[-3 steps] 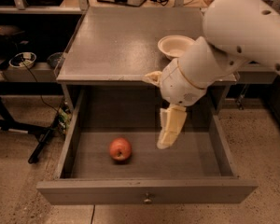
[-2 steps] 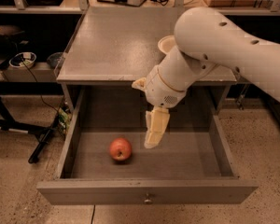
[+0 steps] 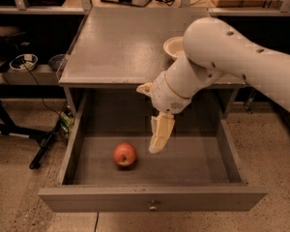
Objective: Pick apple from top drawer and place on counter
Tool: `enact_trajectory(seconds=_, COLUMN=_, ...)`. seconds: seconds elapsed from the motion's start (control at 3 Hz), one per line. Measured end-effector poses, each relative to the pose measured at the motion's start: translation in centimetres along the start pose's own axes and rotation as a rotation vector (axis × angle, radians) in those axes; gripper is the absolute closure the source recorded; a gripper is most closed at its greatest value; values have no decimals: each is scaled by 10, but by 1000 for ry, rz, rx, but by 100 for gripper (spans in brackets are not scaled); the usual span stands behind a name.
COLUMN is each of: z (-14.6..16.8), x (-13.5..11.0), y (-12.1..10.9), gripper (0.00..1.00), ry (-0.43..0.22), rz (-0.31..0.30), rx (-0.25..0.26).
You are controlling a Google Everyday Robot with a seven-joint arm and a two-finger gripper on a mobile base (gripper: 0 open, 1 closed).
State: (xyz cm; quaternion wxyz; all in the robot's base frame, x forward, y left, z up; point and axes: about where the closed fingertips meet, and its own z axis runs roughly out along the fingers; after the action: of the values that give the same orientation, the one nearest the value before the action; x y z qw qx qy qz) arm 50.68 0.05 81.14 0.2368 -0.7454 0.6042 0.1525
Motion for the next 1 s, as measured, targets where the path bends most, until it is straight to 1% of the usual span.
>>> enact_trajectory(seconds=0.33, z=9, x=4, y=-9, gripper=0, ry=-27, rz=-8, rx=7)
enact_trajectory(seconds=0.67, z=21, x=11, y=-15, gripper=0, ry=-37, rz=1, rx=0)
enact_trajectory(seconds=1.0, z=35, x=17, y=-15, gripper=0, ry=-28, rz=26, rx=-6)
